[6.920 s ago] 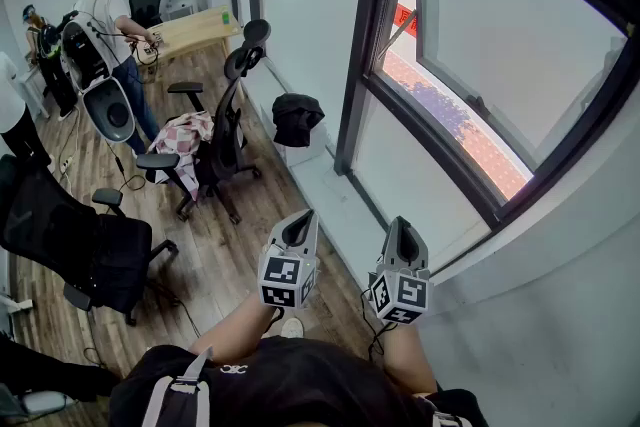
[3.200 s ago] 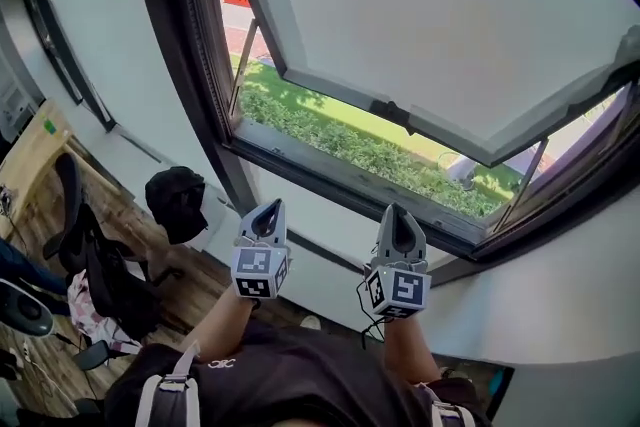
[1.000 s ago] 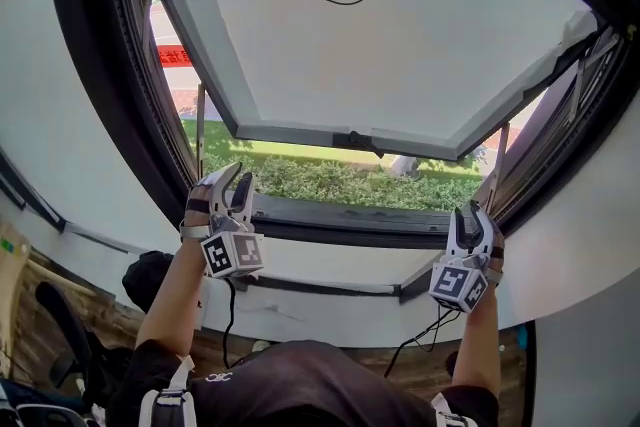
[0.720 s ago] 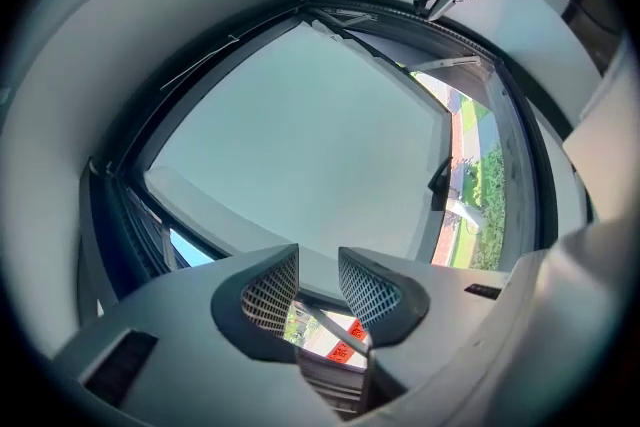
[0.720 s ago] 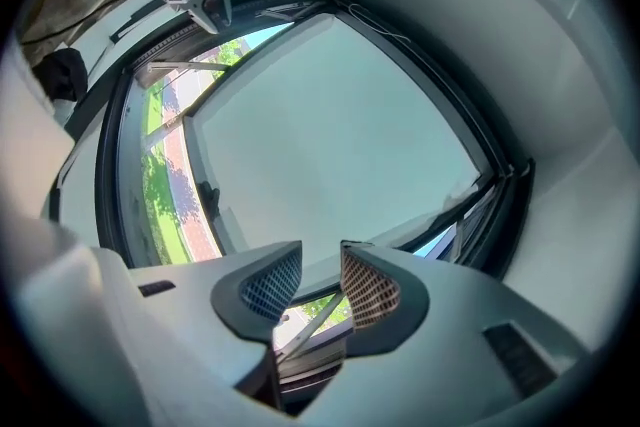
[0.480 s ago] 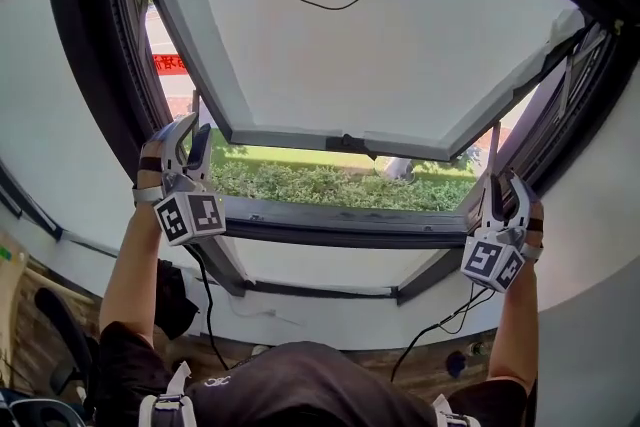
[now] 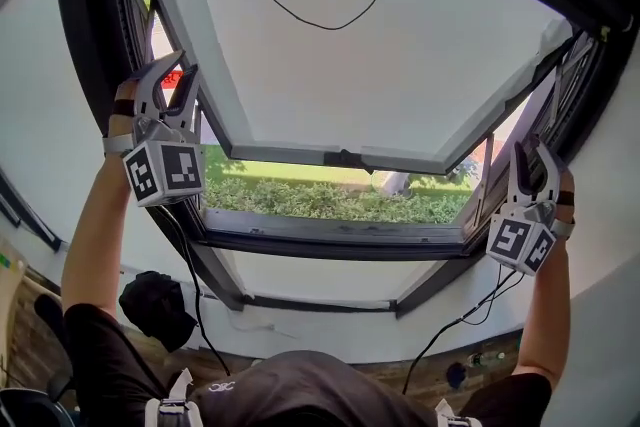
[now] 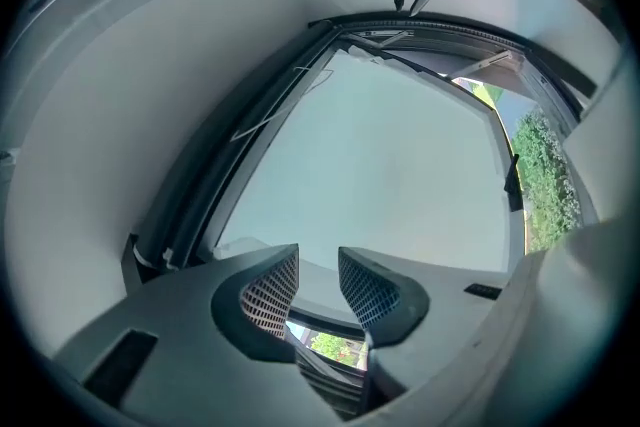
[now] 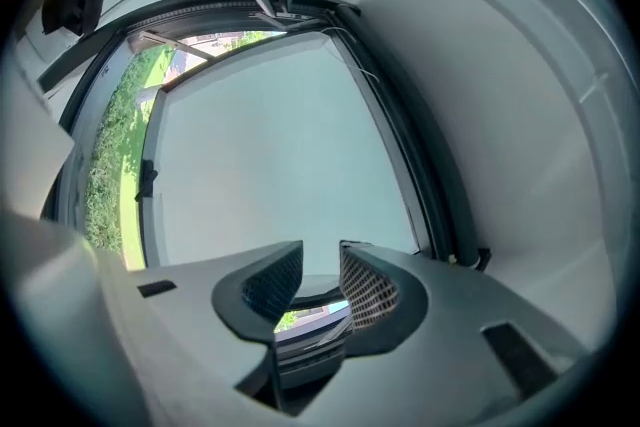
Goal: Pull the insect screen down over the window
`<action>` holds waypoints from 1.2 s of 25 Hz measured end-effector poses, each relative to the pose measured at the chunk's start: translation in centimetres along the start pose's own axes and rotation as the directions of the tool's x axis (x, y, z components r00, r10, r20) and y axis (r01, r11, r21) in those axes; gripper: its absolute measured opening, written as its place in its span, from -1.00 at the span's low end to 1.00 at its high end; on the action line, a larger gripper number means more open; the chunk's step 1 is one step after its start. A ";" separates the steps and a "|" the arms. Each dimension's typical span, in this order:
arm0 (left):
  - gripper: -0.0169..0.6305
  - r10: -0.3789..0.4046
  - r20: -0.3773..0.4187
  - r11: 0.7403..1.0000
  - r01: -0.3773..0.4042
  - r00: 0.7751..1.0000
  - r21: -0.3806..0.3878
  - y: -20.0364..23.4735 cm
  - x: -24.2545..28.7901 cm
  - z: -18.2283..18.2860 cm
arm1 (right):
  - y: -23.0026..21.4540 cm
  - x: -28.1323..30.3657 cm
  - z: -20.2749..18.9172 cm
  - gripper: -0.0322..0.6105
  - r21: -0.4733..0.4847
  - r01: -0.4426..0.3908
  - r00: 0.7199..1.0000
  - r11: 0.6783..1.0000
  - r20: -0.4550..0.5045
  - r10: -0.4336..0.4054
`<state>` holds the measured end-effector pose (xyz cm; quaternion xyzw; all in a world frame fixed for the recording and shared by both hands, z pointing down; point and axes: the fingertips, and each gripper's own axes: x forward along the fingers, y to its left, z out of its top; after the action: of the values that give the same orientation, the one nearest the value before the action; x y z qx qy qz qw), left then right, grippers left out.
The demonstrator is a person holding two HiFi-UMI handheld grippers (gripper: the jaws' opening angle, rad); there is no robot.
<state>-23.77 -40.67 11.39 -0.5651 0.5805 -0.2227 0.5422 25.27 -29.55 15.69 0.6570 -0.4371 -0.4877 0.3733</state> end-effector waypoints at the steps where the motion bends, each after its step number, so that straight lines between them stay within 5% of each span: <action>1: -0.52 0.008 0.008 1.000 -0.008 1.000 0.019 0.8 0.3 0.7 | -1.0 0.3 0.3 -0.52 0.000 0.011 1.000 1.000 0.008 -0.011; 12: -0.52 0.117 0.089 0.984 -0.127 0.989 0.122 9.6 2.5 7.0 | -11.4 3.2 2.5 -0.52 -0.035 0.174 0.984 0.984 0.050 -0.172; 20: -0.51 0.143 0.096 0.974 -0.157 0.985 0.162 13.3 3.9 9.2 | -16.0 6.2 3.1 -0.50 -0.028 0.181 0.983 0.983 0.044 -0.180; 30: -0.42 0.060 -0.006 0.975 -0.057 0.998 0.213 13.7 6.4 8.7 | -18.0 10.6 3.4 -0.47 -0.045 0.173 0.985 0.984 -0.003 -0.173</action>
<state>-20.32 -39.69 -5.70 -0.4851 0.5732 -0.2710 0.6022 27.31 -33.67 -4.96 0.6858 -0.3661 -0.5257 0.3454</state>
